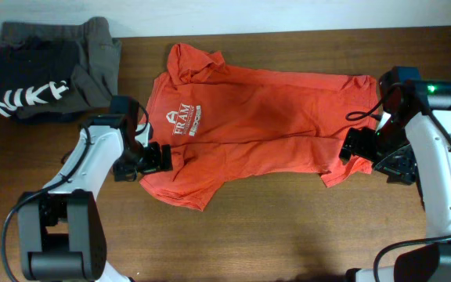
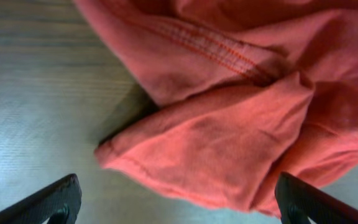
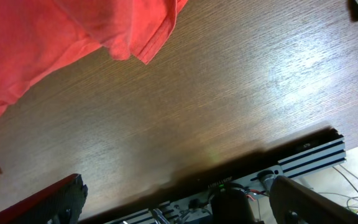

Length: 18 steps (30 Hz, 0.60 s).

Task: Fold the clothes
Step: 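Move both grippers down to the shirt's bottom hem corners and grasp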

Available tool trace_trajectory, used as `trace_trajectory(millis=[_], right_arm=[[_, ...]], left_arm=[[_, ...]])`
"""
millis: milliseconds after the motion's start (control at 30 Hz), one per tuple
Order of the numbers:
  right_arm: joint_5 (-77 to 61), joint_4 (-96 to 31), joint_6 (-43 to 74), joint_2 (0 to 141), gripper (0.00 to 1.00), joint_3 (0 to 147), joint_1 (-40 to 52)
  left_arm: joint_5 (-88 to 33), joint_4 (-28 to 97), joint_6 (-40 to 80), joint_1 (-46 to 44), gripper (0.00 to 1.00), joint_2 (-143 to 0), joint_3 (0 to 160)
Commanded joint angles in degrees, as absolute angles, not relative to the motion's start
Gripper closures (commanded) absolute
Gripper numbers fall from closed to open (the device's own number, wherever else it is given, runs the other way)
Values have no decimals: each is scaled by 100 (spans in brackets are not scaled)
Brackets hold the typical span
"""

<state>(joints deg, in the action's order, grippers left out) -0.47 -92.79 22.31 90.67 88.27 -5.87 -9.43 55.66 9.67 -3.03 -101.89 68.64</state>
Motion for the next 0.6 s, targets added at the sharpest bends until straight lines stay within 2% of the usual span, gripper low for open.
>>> trace_trajectory(millis=[0,567], right_arm=[[-99,-9297,2322,8927,1,8790,-602],[-366,-9682,2351,8103,1,8790,-602]], left_arm=[[-1177,5179,539,-285,1,-10038,6447],[-1435,4525,161,-231,9,-10523,6265]])
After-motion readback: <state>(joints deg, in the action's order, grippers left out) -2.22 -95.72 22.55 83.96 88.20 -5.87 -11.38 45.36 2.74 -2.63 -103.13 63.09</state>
